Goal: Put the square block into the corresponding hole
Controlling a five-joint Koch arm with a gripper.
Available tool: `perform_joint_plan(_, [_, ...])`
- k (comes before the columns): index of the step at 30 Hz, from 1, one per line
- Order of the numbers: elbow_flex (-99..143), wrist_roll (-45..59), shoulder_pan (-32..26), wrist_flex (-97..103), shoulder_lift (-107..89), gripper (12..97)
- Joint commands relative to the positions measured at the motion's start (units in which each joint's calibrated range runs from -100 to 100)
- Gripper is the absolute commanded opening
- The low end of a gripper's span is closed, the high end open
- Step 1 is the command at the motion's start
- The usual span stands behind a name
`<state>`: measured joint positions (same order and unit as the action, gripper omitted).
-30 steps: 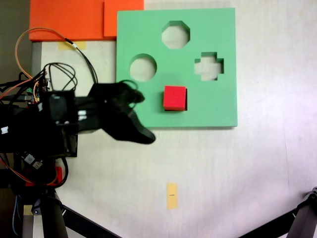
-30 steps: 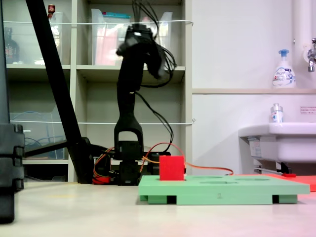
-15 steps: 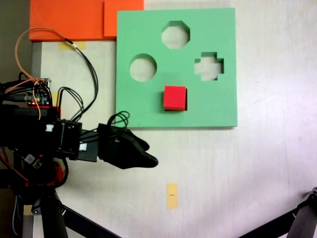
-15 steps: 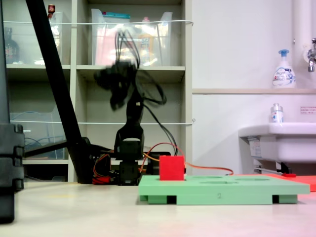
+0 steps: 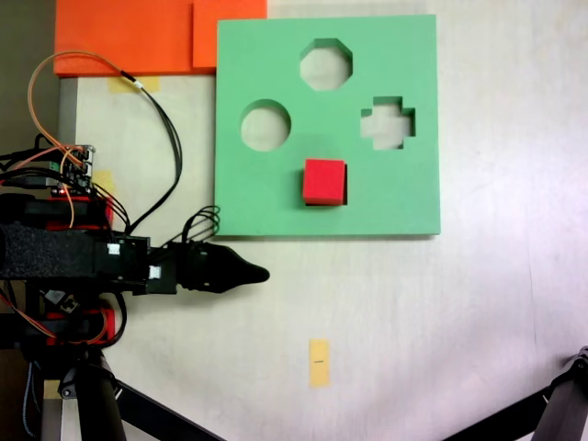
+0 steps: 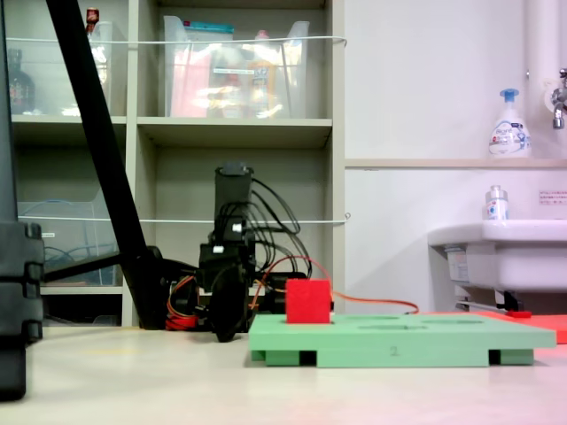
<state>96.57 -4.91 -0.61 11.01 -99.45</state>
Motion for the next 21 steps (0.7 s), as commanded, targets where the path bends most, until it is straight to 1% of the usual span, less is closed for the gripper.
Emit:
perform_joint_plan(1, [3.33, 0.44, -0.29, 0.40, -0.55, 48.7])
perform_joint_plan(7, [3.43, 0.98, -0.29, 0.40, -0.55, 48.7])
perform_joint_plan(11, [3.43, 0.98, -0.29, -9.33, -0.55, 48.3])
perform_joint_plan(21, [3.43, 0.88, -0.15, -8.75, -0.55, 48.6])
